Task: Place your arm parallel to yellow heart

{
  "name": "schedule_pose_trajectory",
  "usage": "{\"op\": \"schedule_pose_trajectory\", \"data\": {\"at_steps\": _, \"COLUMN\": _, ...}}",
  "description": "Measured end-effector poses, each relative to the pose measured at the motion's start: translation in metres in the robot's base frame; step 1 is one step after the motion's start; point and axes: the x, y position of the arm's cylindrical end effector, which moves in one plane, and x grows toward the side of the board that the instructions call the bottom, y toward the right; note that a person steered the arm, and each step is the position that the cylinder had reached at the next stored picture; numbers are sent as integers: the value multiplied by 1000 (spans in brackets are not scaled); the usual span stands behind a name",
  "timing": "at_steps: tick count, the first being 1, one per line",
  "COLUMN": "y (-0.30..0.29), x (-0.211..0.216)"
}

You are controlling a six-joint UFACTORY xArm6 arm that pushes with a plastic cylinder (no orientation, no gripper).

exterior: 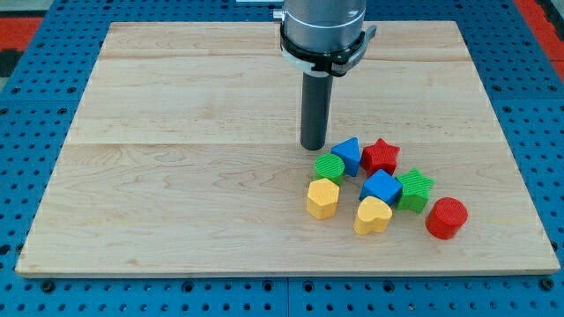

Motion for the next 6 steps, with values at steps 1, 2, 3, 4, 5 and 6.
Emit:
{"op": "schedule_pose_trajectory", "data": {"at_steps": 1, "y": 0, "x": 0}}
{"op": "schedule_pose_trajectory", "data": {"at_steps": 2, "y": 0, "x": 2}}
{"op": "schedule_pose_trajectory", "data": {"at_steps": 3, "y": -61, "x": 4}}
{"op": "schedule_pose_trajectory", "data": {"at_steps": 4, "y": -101, "x": 7}}
{"op": "schedule_pose_trajectory", "data": {"at_steps": 5, "y": -105, "x": 41}}
{"op": "schedule_pose_trajectory", "data": {"at_steps": 6, "y": -108, "x": 90}}
